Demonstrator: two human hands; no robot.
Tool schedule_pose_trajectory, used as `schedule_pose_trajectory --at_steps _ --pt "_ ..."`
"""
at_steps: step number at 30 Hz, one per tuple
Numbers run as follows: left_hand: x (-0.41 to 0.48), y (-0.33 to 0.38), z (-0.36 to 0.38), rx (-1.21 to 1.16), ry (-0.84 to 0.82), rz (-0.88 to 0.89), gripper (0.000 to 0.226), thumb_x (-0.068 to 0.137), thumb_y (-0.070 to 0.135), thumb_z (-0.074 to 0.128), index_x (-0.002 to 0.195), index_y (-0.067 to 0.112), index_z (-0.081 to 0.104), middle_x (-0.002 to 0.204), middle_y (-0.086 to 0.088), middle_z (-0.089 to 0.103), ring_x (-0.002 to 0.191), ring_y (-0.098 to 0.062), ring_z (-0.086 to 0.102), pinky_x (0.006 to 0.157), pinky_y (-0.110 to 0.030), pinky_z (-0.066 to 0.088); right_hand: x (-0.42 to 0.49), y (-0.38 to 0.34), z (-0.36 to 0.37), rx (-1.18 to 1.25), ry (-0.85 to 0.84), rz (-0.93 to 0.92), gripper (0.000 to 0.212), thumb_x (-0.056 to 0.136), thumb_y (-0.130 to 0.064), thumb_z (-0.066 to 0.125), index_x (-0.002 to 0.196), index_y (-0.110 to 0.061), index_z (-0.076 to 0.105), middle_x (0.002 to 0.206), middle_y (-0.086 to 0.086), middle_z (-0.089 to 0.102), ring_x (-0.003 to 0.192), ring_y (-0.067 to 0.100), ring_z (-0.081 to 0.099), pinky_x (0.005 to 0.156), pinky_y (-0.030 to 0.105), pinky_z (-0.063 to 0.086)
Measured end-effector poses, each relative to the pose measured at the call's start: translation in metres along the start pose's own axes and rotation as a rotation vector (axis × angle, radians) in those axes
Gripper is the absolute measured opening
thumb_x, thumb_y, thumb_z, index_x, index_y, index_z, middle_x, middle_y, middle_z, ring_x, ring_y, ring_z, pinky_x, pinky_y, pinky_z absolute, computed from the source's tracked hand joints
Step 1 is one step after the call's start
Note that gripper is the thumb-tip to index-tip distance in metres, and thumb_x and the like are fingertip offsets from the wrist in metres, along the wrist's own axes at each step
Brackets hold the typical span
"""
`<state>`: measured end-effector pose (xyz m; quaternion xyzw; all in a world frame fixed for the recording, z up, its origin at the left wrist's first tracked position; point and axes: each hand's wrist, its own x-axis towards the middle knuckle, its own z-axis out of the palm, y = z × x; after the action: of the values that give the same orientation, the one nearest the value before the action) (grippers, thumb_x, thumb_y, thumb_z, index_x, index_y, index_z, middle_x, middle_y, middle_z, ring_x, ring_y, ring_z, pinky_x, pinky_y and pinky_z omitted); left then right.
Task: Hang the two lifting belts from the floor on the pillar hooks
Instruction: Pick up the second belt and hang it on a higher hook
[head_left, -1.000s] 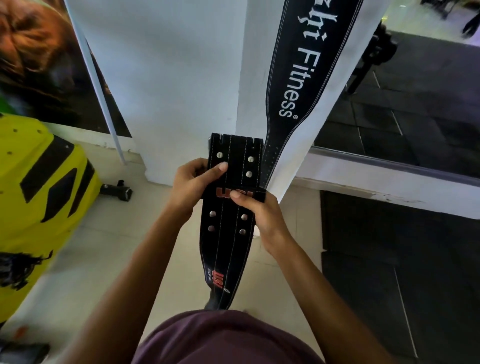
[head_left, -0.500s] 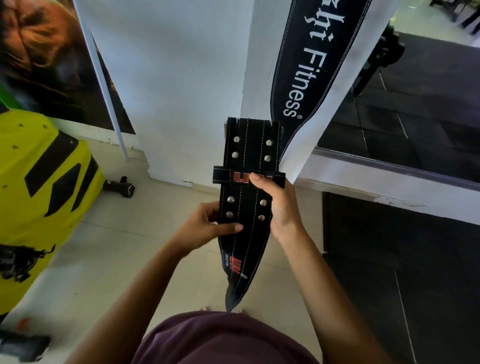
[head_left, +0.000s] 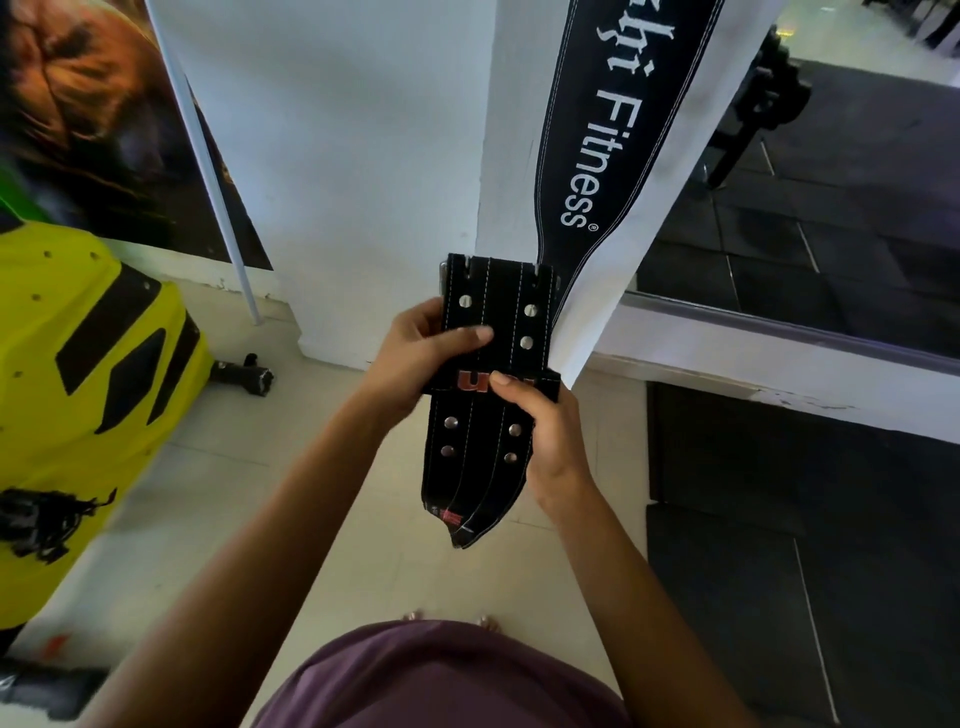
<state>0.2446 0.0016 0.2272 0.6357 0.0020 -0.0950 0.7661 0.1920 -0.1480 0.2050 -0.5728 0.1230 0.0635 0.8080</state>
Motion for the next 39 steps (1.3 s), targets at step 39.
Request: schedule_pose_trajectory --at_steps 39 --pt "0.015 0.088 0.060 -0.168 0.152 0.112 0.046 0.095 0.049 0.044 0.067 0.020 0.066 0.068 0.001 0.062 0.064 -0.016 0.059 0.069 -0.035 0.047 0.018 -0.130 0.021 0.026 -0.029 -0.133 0.038 0.101 -0.033 0.043 0.078 -0.015 0.066 0.067 -0.004 0.073 0.061 0.011 0.071 0.052 0.024 0.053"
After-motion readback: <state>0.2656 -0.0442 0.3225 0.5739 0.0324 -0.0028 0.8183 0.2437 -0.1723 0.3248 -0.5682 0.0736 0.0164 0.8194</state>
